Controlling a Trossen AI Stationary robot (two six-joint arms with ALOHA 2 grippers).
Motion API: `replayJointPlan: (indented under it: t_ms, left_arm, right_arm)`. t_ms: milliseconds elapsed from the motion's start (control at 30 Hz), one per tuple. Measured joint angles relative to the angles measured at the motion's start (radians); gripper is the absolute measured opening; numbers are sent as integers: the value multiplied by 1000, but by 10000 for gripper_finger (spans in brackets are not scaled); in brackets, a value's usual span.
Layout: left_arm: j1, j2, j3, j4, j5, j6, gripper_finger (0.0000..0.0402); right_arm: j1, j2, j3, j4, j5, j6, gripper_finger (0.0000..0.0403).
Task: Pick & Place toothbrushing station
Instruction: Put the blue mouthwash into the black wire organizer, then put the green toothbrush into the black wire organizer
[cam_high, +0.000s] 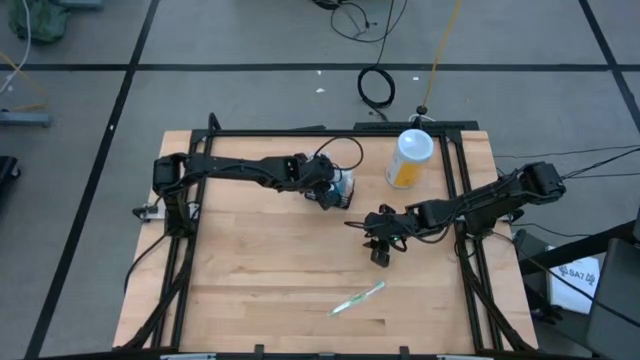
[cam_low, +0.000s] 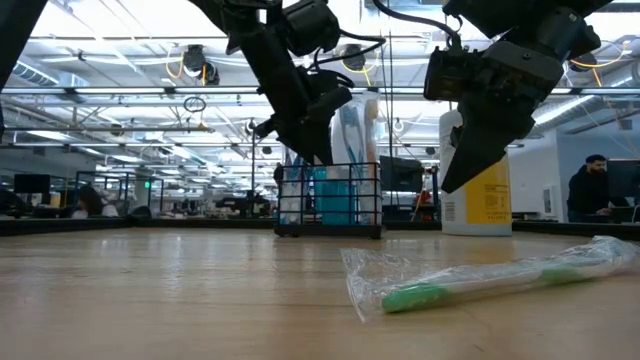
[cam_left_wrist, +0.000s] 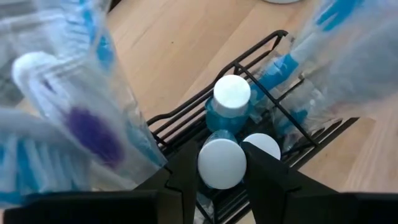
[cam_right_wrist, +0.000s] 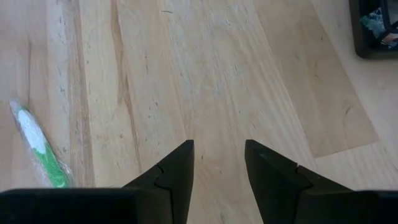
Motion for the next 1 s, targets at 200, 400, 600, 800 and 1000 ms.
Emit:
replayJointPlan:
  t_ms: [200, 400, 600, 800, 1000]
  left_arm:
    - [0, 0, 0, 0, -3, 3, 136]
    - [-1, 1, -1, 4, -8, 21, 179]
    - [-2, -7, -3, 4, -10, 22, 187]
    - [-15, -65, -6, -16, -7, 42, 189]
    - [-42, -145, -6, -26, -11, 48, 189]
  right_arm:
    - [0, 0, 0, 0, 0, 0, 134]
    - [0, 0, 0, 0, 0, 0, 134]
    - [0, 0, 0, 0, 0, 1, 134]
    - [0, 0, 0, 0, 0, 1, 134]
    - [0, 0, 0, 0, 0, 2, 134]
